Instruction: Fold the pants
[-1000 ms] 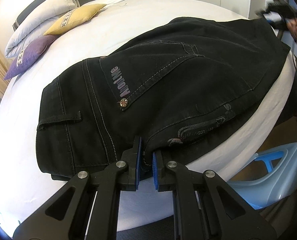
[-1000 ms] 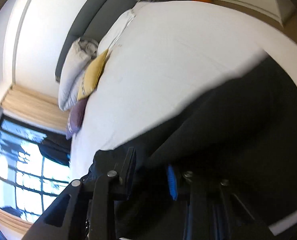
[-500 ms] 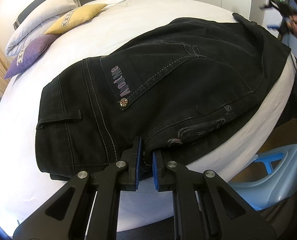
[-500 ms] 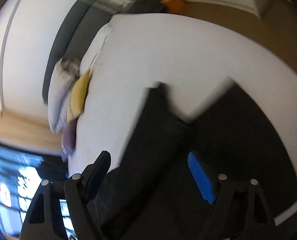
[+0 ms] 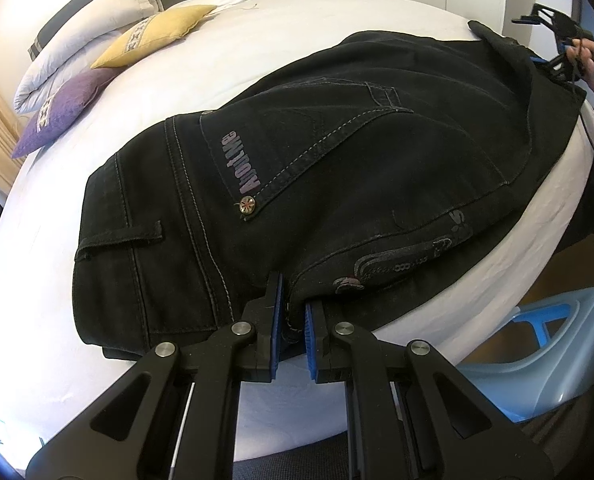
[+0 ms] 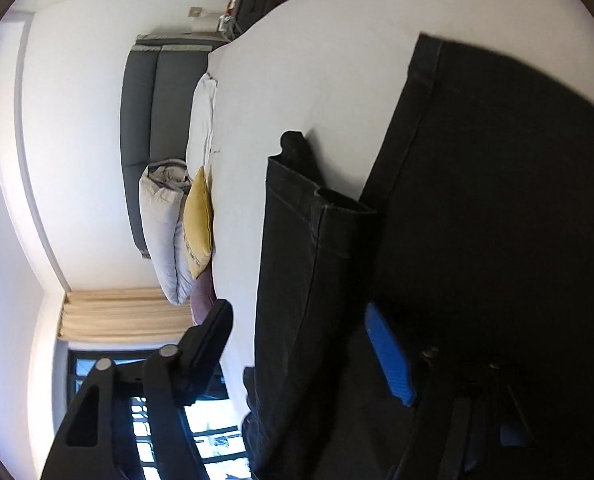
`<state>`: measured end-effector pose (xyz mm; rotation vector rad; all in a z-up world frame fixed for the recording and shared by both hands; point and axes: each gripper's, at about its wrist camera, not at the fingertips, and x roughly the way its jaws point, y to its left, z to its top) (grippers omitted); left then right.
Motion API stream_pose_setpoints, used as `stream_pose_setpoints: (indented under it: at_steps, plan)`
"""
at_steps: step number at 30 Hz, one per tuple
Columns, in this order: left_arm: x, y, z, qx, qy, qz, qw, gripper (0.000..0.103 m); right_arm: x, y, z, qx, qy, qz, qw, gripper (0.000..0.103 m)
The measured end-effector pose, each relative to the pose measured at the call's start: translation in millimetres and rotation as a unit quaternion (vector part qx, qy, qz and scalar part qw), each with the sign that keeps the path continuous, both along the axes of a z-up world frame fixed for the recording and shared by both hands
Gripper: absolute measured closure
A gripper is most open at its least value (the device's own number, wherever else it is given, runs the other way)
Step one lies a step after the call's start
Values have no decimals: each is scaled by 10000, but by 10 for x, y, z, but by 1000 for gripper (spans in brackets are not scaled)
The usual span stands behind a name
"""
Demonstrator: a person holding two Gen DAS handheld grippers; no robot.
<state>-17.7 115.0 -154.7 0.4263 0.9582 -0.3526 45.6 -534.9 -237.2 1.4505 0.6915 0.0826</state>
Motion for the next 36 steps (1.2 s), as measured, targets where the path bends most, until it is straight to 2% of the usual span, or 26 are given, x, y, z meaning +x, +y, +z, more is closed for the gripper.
stream_pose_setpoints:
  at_steps: [1, 5, 8, 12, 15, 18, 19, 20, 22, 24, 26, 28, 36]
  plan:
    - [0, -3, 3, -3, 2, -4, 10000, 93, 31, -11, -23, 73, -22, -39, 10000, 41]
    - [-1, 8, 1, -26, -1, 3, 10000, 93, 144, -48, -93, 15, 90, -21, 10000, 80]
    - [-1, 9, 0, -28, -6, 12, 10000, 93, 99, -63, -55, -279, 102, -54, 9995, 93]
    - [8, 27, 5, -27, 18, -10, 10000, 93, 95, -39, 72, -883, 143, -168, 9958, 97]
    - [15, 21, 11, 3, 25, -13, 10000, 93, -38, -66, 278, -1467, 225, -293, 9885, 97]
    - [12, 8, 5, 4, 9, 7, 10000, 93, -255, -68, 555, -2278, 312, -336, 9726, 98]
    - [10, 4, 4, 4, 2, 9, 10000, 93, -378, -72, 651, -2615, 352, -356, 9639, 98]
    - [8, -1, 3, 5, -3, 10, 10000, 93, -476, -76, 691, -2750, 390, -375, 9599, 98]
    - [3, -9, -1, 9, -14, 6, 10000, 93, -639, -75, 687, -2909, 531, -403, 9544, 98]
    - [-5, -13, -2, 14, -26, 10, 10000, 93, -864, -79, 538, -3005, 774, -427, 9497, 98]
    - [-16, -24, -1, 39, -37, 25, 10000, 93, -1060, -76, 337, -2904, 1008, -501, 9503, 98]
    - [-29, -44, 1, 73, -49, 40, 10000, 93, -1202, -94, 198, -2800, 1030, -590, 9526, 99]
    - [-96, -192, -5, 382, -192, 63, 9991, 93, -1269, -64, 474, -3234, 850, -782, 9392, 99]
